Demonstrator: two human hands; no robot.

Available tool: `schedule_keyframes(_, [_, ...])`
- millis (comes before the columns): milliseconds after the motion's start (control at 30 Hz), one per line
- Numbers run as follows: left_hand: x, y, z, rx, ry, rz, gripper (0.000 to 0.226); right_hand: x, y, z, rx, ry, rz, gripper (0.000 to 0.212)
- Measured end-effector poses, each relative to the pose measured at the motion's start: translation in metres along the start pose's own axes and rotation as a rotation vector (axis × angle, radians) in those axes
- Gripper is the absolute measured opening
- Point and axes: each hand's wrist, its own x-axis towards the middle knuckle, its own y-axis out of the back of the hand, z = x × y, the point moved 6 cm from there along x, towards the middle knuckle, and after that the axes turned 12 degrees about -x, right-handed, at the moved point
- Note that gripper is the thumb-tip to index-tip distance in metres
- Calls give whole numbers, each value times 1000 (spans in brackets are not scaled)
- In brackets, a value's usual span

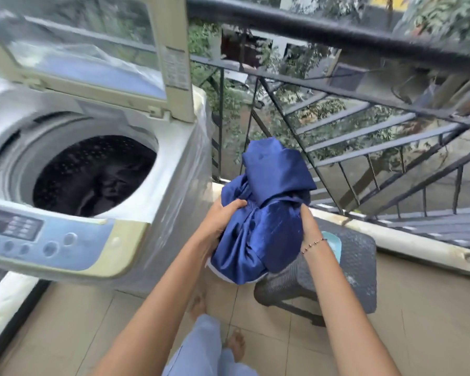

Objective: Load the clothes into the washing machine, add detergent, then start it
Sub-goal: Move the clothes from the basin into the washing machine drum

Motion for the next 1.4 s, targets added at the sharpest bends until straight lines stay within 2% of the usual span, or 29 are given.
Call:
schedule_keyframes(67, [-17, 2, 18, -44, -32, -4, 33, -16, -19, -17, 44, 66, -104, 26])
schedule_keyframes(167, [-41, 14, 44, -157, -48, 37, 31, -32, -37, -34, 37, 158, -193, 27])
schedule_keyframes(233, [-55, 27, 66, -251, -78, 47, 21, -48, -64, -47, -48, 134, -233, 55])
schedule_keyframes(267, [-61, 35, 78, -278, -110, 44, 20, -54, -78, -54, -100, 137, -254, 59])
schedule_keyframes(300, [-65, 44, 92, -281, -144, 42, 22, -58, -93, -61, -164, 132, -294, 55])
schedule_keyframes(367, [-74, 63, 127, -257, -230, 48, 28, -58, -123, -72, -227, 143, -340, 25])
schedule_keyframes(400, [-80, 73, 147, -260, -270, 40, 31, -55, -137, -77, -231, 158, -342, 31])
schedule_keyframes(433, [-85, 84, 168, -253, -331, 35, 32, -50, -156, -81, -266, 154, -358, 49])
schedule_keyframes(467, [-94, 93, 191, -216, -410, 54, 33, -48, -178, -87, -295, 161, -394, 54])
schedule_keyframes(500, [-105, 100, 213, -132, -519, 94, 34, -48, -202, -94, -322, 199, -411, 47])
schedule_keyframes(567, [-124, 109, 250, -75, -612, 90, 36, -43, -250, -110, -372, 282, -385, 36])
schedule_keyframes(633, [-137, 130, 280, -14, -730, 112, 30, -37, -299, -124, -376, 365, -320, 43])
schedule_keyframes(700, [-136, 168, 298, 35, -752, 206, 15, -29, -343, -128, -348, 388, -308, 49])
schedule_keyframes(767, [-130, 204, 315, 80, -694, 308, 18, -16, -378, -123, -374, 378, -302, 41])
schedule_keyframes(900, [-86, 273, 335, 56, -507, 258, 18, 23, -416, -89, -556, 275, -207, 28])
schedule_keyframes(933, [-71, 293, 332, 1, -407, 264, 11, 32, -424, -80, -537, 271, -197, 25])
schedule_keyframes(967, [-53, 310, 326, -36, -294, 278, 15, 41, -431, -72, -491, 284, -194, 21])
schedule_keyframes(1033, [-26, 329, 310, 105, -140, 310, 23, 64, -431, -52, -611, 272, -104, 15])
schedule_keyframes(1100, [3, 343, 285, 400, -71, 297, 29, 84, -416, -26, -955, 185, 28, 29])
schedule_keyframes(1167, [18, 363, 246, 496, 109, 347, 36, 97, -396, 0, -1157, 69, 87, 34])
schedule_keyframes(1233, [26, 369, 223, 605, 197, 319, 28, 105, -383, 18, -1282, -16, 58, 24])
schedule_keyframes(1300, [36, 367, 209, 651, 249, 278, 22, 109, -376, 26, -1365, -47, 5, 31])
schedule_keyframes(1333, [37, 362, 203, 629, 273, 259, 20, 109, -375, 28, -1382, -49, -14, 37])
schedule_keyframes(1400, [37, 349, 195, 544, 312, 228, 13, 108, -373, 32, -1363, -38, -29, 33])
